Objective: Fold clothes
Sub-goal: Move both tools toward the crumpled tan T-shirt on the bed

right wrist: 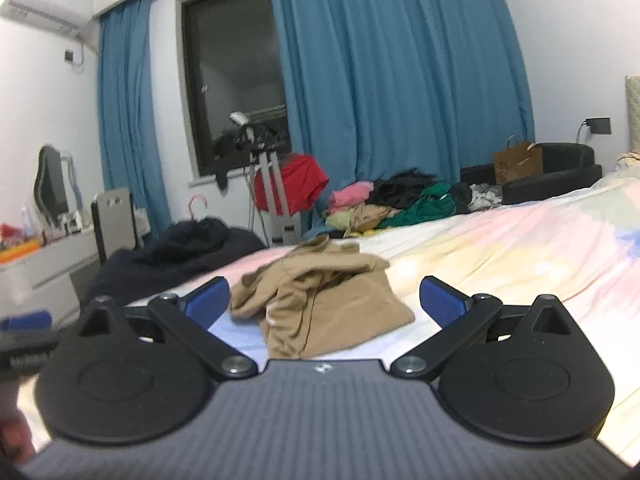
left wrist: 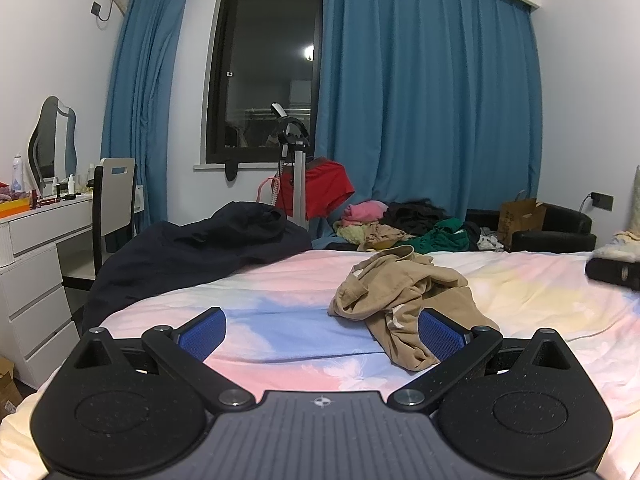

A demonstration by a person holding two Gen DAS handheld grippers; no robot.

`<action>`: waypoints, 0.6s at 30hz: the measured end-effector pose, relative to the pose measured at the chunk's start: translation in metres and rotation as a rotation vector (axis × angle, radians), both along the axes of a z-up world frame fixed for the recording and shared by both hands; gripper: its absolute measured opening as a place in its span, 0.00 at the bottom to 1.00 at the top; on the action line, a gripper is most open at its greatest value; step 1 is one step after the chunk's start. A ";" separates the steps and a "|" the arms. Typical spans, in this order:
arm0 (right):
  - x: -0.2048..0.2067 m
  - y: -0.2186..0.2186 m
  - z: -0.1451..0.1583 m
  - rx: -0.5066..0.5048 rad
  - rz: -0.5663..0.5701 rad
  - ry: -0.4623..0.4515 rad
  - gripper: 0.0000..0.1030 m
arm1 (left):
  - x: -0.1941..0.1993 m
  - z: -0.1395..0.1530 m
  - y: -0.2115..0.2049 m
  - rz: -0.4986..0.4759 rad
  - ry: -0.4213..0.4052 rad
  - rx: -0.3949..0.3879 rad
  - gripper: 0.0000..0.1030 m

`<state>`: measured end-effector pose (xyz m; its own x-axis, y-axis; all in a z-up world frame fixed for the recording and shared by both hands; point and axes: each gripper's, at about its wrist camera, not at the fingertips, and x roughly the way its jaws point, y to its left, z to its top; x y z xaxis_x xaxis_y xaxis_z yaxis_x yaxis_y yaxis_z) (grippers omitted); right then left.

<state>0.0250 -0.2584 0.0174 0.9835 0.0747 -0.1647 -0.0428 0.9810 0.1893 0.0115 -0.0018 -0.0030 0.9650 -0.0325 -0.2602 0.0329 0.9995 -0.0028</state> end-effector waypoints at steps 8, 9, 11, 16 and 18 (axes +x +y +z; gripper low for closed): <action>0.024 0.010 0.075 0.007 -0.051 -0.137 1.00 | 0.010 -0.007 0.006 -0.003 0.029 -0.024 1.00; 0.027 0.010 0.085 0.007 -0.058 -0.158 1.00 | 0.012 -0.009 0.007 -0.003 0.037 -0.027 1.00; 0.031 0.008 0.098 -0.008 -0.071 -0.191 1.00 | 0.016 -0.011 0.007 0.000 0.050 -0.027 1.00; 0.036 -0.010 0.084 -0.059 -0.098 -0.159 1.00 | 0.028 -0.015 0.009 -0.010 0.066 -0.034 1.00; 0.038 -0.019 0.067 -0.054 -0.106 -0.112 1.00 | 0.043 -0.014 0.008 -0.031 0.088 -0.047 1.00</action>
<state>0.0630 -0.2778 0.0844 0.9979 -0.0368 -0.0542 0.0439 0.9897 0.1364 0.0549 0.0060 -0.0171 0.9369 -0.0759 -0.3413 0.0610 0.9967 -0.0541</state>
